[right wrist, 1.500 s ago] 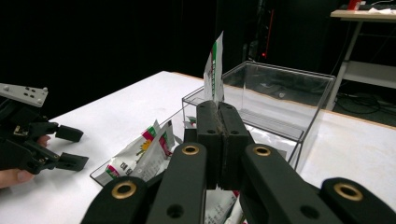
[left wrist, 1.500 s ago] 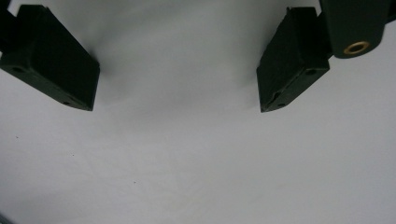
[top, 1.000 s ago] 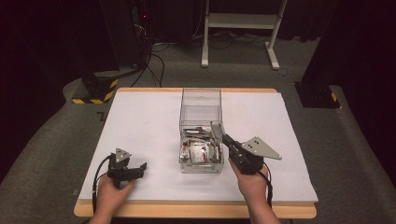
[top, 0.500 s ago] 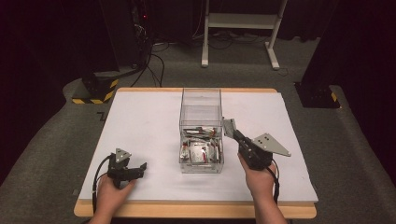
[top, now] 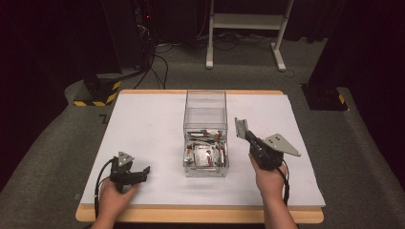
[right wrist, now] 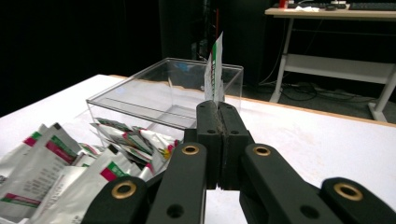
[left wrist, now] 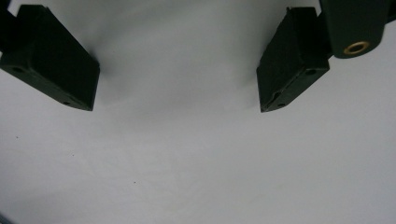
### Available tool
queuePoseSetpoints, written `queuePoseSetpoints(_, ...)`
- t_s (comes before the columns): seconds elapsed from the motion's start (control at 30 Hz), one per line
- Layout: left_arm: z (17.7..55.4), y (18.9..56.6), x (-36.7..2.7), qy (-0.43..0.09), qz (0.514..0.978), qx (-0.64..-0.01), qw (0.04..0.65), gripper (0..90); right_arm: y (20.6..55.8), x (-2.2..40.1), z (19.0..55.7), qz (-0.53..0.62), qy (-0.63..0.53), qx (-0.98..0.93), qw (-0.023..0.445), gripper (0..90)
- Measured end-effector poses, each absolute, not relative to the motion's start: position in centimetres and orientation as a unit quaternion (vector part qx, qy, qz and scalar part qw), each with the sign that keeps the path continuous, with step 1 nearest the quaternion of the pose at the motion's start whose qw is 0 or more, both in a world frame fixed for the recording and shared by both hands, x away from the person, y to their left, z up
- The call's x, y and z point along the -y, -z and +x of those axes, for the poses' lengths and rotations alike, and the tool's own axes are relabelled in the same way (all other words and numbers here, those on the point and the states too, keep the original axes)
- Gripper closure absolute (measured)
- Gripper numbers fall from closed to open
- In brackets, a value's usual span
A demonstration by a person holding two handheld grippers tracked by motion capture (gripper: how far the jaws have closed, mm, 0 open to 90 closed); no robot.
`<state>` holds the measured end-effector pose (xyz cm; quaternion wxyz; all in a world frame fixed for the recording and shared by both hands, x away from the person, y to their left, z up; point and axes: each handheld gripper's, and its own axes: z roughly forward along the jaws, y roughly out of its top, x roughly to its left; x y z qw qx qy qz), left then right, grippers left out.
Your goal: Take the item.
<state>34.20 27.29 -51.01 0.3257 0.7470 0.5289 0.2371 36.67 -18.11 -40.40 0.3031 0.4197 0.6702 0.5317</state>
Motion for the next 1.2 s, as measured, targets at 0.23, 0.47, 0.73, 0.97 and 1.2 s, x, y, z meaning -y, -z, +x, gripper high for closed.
queuePoseSetpoints(0.23,34.2,51.0,-27.3,-0.238,0.747,-0.528,0.325,13.4,41.0,18.4,37.3,0.428,-0.523,-0.672,0.302,89.9)
queuePoseSetpoints(0.47,34.2,51.0,-27.3,-0.238,0.747,-0.528,0.325,13.4,41.9,18.7,38.0,0.441,-0.512,-0.675,0.297,89.9)
queuePoseSetpoints(0.73,34.2,51.0,-27.3,-0.238,0.747,-0.528,0.325,13.4,43.0,19.2,38.9,0.454,-0.499,-0.679,0.290,89.9)
queuePoseSetpoints(0.97,34.2,51.0,-27.3,-0.238,0.747,-0.528,0.325,13.4,44.1,19.5,39.7,0.468,-0.487,-0.681,0.282,89.9)
queuePoseSetpoints(1.2,34.2,51.0,-27.3,-0.238,0.748,-0.528,0.325,13.4,45.3,19.9,40.5,0.482,-0.473,-0.685,0.274,89.9)
